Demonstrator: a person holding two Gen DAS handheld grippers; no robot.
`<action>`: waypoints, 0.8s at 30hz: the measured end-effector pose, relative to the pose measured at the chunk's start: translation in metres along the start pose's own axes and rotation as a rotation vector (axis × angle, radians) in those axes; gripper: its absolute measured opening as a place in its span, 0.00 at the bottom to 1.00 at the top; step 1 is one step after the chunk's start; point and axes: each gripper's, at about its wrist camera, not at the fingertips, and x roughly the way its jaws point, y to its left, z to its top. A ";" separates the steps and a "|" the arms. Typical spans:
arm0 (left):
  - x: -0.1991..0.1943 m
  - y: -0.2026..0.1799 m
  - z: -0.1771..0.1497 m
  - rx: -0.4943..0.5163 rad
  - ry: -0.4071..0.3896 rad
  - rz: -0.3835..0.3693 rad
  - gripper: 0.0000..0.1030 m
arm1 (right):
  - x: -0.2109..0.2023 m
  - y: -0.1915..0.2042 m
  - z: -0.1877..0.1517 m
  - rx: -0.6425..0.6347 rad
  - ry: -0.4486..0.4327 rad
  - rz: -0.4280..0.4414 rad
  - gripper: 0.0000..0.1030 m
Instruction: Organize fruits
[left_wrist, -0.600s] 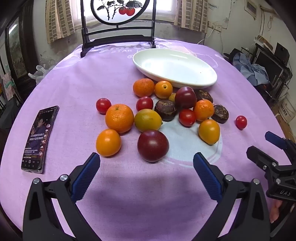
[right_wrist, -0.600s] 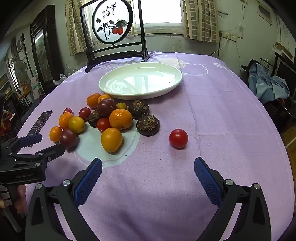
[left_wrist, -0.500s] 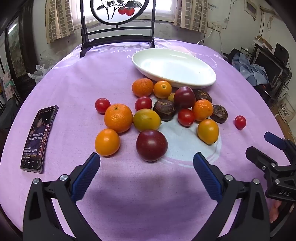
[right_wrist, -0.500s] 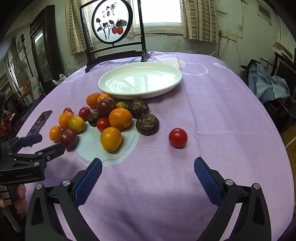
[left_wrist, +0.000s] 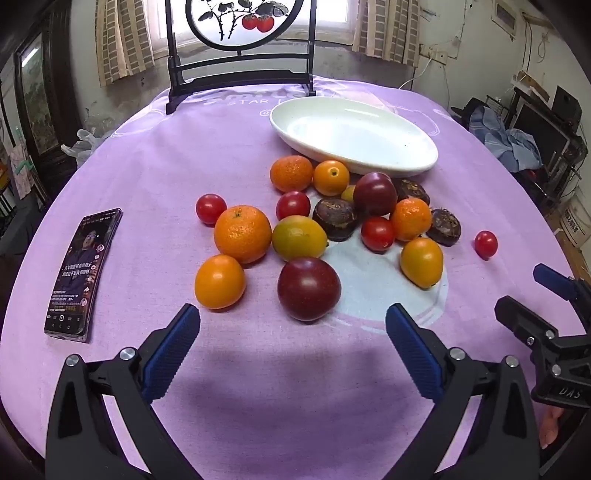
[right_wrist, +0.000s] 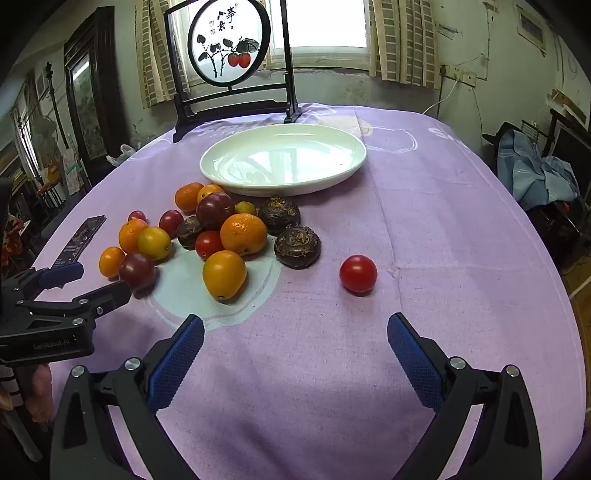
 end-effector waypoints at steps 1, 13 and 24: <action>0.000 0.000 0.000 0.000 0.001 -0.001 0.96 | 0.001 0.000 0.000 0.001 0.001 0.002 0.97; 0.005 -0.001 -0.001 -0.004 0.019 -0.011 0.96 | 0.004 0.000 -0.003 0.000 0.010 0.003 0.97; 0.005 -0.005 -0.003 0.004 0.016 -0.017 0.96 | 0.005 0.001 -0.005 0.000 0.011 0.010 0.97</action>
